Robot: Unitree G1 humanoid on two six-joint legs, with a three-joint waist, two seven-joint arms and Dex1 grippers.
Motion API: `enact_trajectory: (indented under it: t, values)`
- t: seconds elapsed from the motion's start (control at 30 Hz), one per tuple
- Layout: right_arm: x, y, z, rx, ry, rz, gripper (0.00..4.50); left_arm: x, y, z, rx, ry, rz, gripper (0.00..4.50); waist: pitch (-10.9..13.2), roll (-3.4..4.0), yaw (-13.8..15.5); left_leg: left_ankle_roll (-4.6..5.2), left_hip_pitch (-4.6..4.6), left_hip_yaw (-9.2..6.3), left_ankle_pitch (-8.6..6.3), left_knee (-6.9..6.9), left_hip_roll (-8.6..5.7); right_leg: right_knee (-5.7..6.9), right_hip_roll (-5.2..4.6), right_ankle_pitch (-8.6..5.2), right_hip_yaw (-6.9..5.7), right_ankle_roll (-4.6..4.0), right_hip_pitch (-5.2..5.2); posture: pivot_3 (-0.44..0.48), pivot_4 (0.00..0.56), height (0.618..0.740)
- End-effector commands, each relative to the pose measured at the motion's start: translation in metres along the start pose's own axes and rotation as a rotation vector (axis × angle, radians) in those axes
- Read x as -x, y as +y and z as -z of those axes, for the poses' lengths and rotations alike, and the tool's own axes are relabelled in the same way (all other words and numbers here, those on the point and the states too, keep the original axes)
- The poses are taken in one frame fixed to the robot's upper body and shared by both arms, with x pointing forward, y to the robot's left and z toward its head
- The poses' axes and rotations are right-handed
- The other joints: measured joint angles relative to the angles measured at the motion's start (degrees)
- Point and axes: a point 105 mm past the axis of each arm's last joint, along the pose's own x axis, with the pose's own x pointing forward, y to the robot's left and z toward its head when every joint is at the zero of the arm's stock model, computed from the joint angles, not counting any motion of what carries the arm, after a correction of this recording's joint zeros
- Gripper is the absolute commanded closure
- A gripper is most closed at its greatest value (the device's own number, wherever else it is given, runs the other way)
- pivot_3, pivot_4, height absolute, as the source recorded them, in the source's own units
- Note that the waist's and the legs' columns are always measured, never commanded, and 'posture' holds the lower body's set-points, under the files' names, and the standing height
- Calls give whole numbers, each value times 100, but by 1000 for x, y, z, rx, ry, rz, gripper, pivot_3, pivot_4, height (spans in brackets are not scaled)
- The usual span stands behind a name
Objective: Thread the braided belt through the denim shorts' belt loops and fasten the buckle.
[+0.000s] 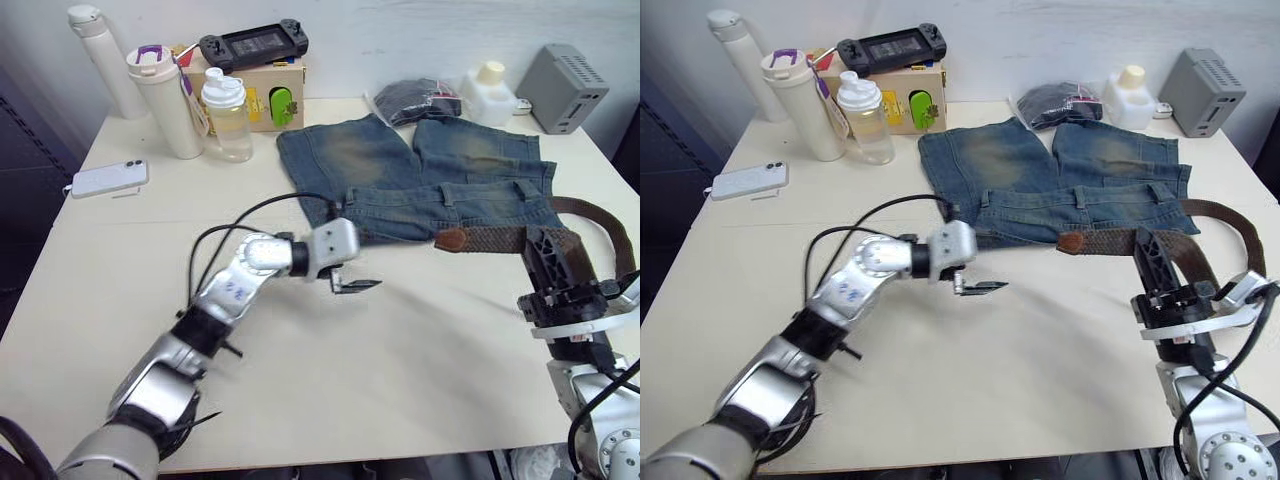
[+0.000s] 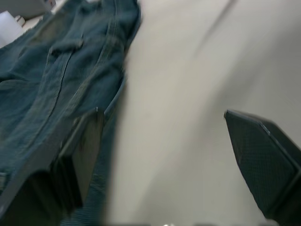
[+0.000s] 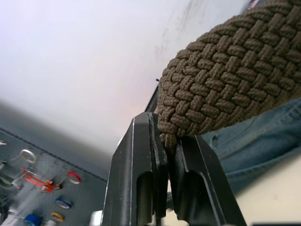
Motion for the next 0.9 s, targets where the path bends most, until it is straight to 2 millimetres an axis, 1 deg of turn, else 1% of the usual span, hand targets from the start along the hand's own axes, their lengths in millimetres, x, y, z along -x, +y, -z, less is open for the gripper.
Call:
enact_trajectory:
  t: [0.03,0.1,0.17,0.2,0.23,0.27,0.3,0.33,0.37,0.4,0.43,0.5,0.6,0.7,0.73,0.77,0.8,0.87,0.9]
  values:
    - [-4,28,6,-8,17,-111,4500,-20,19,18,-214,139,-80,48,2,-3,2,4,-4,3,0,-2,0,-1,-1,3,-1,5,-4,0,150,690]
    - [-5,32,7,-11,18,-127,4500,-26,28,28,-286,226,-123,48,4,-6,-5,11,-8,11,-2,-3,0,-2,-4,6,-3,11,-10,0,150,690]
    - [-5,35,8,-16,13,-134,4500,-27,39,40,-386,328,-177,584,4,-8,-4,16,-13,14,-3,-4,0,-3,-11,8,-3,14,-15,0,150,690]
    - [-5,35,9,-17,12,-134,4500,-26,43,43,-412,358,-198,935,4,-9,-9,18,-14,15,-3,-3,0,-3,-12,9,-4,16,-15,0,150,690]
    - [-5,36,9,-17,12,-135,4500,-25,45,46,-438,388,-210,1517,4,-9,-15,21,-14,19,-3,-3,-1,-5,-15,12,-6,22,-15,0,150,690]
    - [-5,36,9,-17,13,-135,4500,-24,46,49,-451,408,-215,1815,4,-9,-17,24,-14,21,-3,-3,-2,-5,-17,13,-7,24,-16,0,150,690]
    - [-5,36,9,-18,12,-135,4500,-23,47,52,-463,425,-220,2239,4,-9,-16,25,-14,23,-4,-3,-2,-5,-25,13,-6,25,-17,0,150,690]
    - [-5,36,9,-16,12,-134,4500,-22,47,54,-462,438,-222,2518,5,-9,-16,27,-14,23,-3,-3,-3,-5,-44,14,-7,26,-17,0,150,690]
    - [-5,36,9,-16,8,-132,4500,-21,46,56,-449,442,-223,3115,5,-10,-17,31,-14,23,-1,-2,-6,-4,-55,15,-10,28,-17,0,150,690]
    - [-5,36,8,-17,5,-131,4500,-21,45,57,-437,440,-223,3570,5,-10,-20,33,-14,23,0,-2,-9,-3,-60,16,-12,29,-17,0,150,690]
    - [-4,36,8,-19,2,-132,4500,-20,45,58,-432,435,-225,3776,5,-10,-24,36,-14,23,1,-2,-11,-3,-65,17,-14,31,-18,0,150,690]
    - [-4,36,8,-19,2,-133,4500,-17,44,61,-414,424,-234,4447,5,-10,-29,37,-14,24,1,-2,-13,-2,-71,18,-13,33,-19,0,150,690]
    - [-4,36,9,-19,3,-136,4500,-7,42,67,-360,384,-262,4447,4,-11,-28,37,-13,24,1,-2,-15,-1,-76,18,-12,33,-19,0,150,690]
    - [-4,37,9,-12,9,-139,4500,15,28,71,-298,270,-270,4447,4,-11,-57,36,-13,24,1,-2,-16,-1,-77,18,-9,33,-19,0,150,690]
    - [-4,37,10,-8,12,-139,4500,21,23,71,-295,242,-271,4447,3,-10,-129,36,-12,24,1,-3,-15,-1,-76,18,-7,33,-19,0,150,690]
    - [-4,38,10,12,20,-137,4500,39,13,76,-281,225,-280,4447,1,-7,-186,35,-11,23,1,-6,-14,-1,-76,18,-1,33,-19,0,150,690]
    - [-5,39,9,33,29,-133,4500,62,-3,84,-276,228,-271,4447,1,-6,-249,32,-4,25,0,-13,-13,-1,-75,18,4,33,-20,0,150,690]
    - [-7,42,3,72,37,-129,4500,107,-37,96,-289,286,-231,4447,-6,-1,-452,24,12,33,-5,-35,-6,-2,-74,17,-13,31,-23,0,150,690]
    - [-9,41,0,86,44,-115,4500,129,-56,101,-280,325,-207,4447,-9,-2,-503,15,30,29,-9,-49,-3,-1,-75,14,-25,26,-23,0,150,690]
